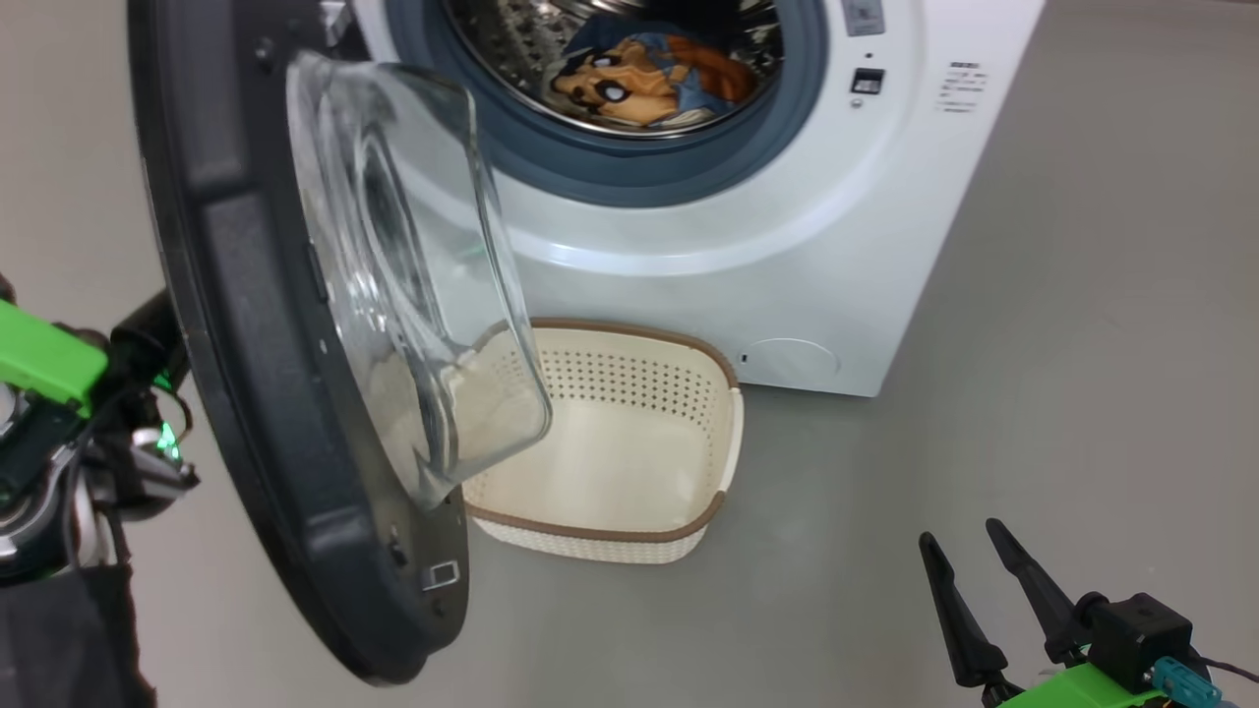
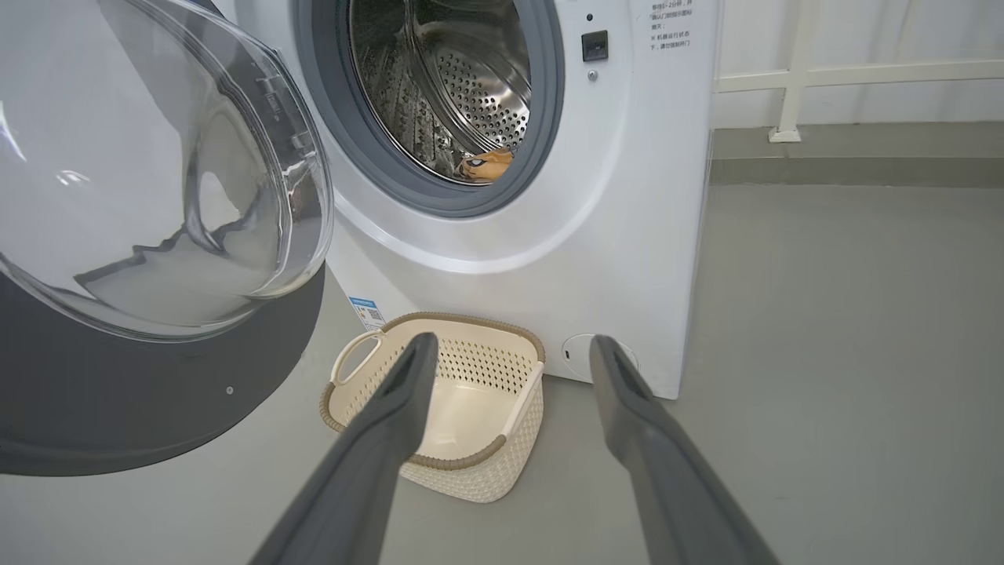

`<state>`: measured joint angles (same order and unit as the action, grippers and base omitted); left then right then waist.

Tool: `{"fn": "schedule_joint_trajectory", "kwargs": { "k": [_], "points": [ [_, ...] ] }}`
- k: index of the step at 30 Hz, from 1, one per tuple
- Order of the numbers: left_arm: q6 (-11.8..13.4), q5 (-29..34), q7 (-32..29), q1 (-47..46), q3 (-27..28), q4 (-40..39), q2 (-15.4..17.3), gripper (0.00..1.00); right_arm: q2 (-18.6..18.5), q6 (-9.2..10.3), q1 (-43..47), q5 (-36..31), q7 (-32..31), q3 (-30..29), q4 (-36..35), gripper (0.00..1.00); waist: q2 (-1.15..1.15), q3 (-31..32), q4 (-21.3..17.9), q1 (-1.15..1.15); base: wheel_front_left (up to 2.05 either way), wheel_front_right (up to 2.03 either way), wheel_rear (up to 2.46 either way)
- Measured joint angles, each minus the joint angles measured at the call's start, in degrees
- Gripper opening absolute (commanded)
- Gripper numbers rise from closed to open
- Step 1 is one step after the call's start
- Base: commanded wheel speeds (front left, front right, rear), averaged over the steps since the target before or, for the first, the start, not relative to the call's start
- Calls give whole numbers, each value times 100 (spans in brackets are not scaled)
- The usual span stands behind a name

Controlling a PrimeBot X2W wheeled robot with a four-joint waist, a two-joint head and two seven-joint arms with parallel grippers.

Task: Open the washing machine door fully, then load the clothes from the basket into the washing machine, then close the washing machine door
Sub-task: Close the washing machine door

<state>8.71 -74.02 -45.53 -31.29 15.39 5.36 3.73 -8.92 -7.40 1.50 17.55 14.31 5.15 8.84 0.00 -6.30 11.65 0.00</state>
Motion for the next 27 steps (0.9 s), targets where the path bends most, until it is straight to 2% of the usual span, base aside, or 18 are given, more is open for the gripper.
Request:
{"fn": "schedule_joint_trajectory", "kwargs": {
  "k": [7, 10, 21, 22, 27],
  "points": [
    [-383, 25, 592, -162, -325, 483, -103, 0, 41, 0, -1, -1, 0, -2, 14, 100, 0, 48, -344, 0, 0, 0, 0],
    [-430, -15, 686, -211, -449, 600, -116, 0, 38, 0, 0, -1, 0, -9, 15, 100, 0, 55, -420, 0, 0, 0, 0],
    [-838, -690, 1564, -580, -1277, 1373, -158, 0, 31, 0, -2, -24, 0, -14, 15, 100, 0, 8, -630, 0, 0, 0, 0],
    [-943, -761, 1724, -676, -1446, 1546, -158, 0, 29, 0, -3, -24, 0, -12, 15, 100, 0, -4, -640, 0, 0, 0, 0],
    [-1160, -1073, 2056, -924, -1755, 1982, -182, 0, 1, 0, -5, -24, 0, 11, 19, 100, 0, -19, -642, 0, 0, 0, 0]
  ]
}}
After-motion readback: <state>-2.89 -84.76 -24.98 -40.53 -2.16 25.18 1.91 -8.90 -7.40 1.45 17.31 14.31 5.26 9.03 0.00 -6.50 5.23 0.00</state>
